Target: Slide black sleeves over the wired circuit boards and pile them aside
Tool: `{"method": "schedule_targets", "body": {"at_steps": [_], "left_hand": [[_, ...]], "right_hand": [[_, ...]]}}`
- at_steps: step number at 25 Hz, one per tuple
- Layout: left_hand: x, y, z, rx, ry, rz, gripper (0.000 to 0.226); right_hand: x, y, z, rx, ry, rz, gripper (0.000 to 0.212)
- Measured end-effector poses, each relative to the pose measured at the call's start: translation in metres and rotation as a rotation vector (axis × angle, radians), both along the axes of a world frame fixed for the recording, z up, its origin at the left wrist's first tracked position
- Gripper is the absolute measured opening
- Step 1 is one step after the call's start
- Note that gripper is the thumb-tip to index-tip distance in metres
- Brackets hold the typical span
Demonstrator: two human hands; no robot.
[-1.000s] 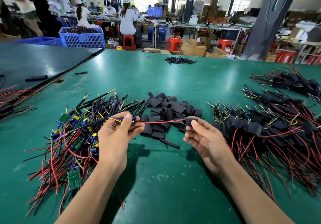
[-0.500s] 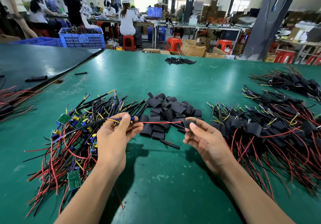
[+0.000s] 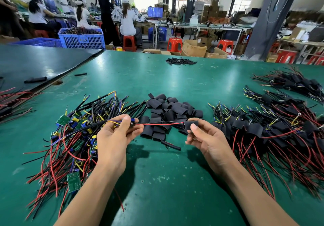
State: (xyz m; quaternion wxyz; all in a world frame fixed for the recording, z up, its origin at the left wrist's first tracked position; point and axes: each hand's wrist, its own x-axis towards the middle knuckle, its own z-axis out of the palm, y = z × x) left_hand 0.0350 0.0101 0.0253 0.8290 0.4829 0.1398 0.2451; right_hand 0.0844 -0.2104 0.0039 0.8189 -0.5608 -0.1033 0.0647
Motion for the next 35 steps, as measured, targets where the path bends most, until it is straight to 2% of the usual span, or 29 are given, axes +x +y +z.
{"method": "schedule_targets", "body": {"at_steps": [6, 10, 16, 21, 25, 29, 35], "left_hand": [[-0.001, -0.001, 0.0, 0.007, 0.003, -0.005, 0.009], [-0.001, -0.003, 0.0, 0.002, 0.006, -0.014, 0.009], [-0.002, -0.001, 0.001, -0.004, 0.007, -0.001, 0.01], [-0.001, -0.002, 0.001, -0.015, -0.002, -0.01, 0.01], [-0.004, -0.016, 0.0, -0.125, 0.015, -0.197, 0.017], [-0.005, -0.028, -0.003, -0.241, 0.086, -0.384, 0.029], [-0.008, -0.033, -0.011, -0.072, 0.195, -0.478, 0.032]], "right_hand": [[-0.003, 0.007, -0.001, -0.024, -0.037, -0.043, 0.042], [-0.003, 0.008, 0.0, 0.047, -0.03, -0.049, 0.04], [-0.002, 0.007, -0.001, 0.13, 0.067, 0.001, 0.023], [-0.005, 0.012, -0.002, 0.092, 0.056, -0.025, 0.034], [-0.007, 0.021, -0.004, 0.056, 0.023, -0.088, 0.037], [-0.01, 0.026, -0.004, 0.097, 0.061, -0.032, 0.037], [-0.019, 0.032, -0.005, -0.001, 0.006, 0.07, 0.03]]}}
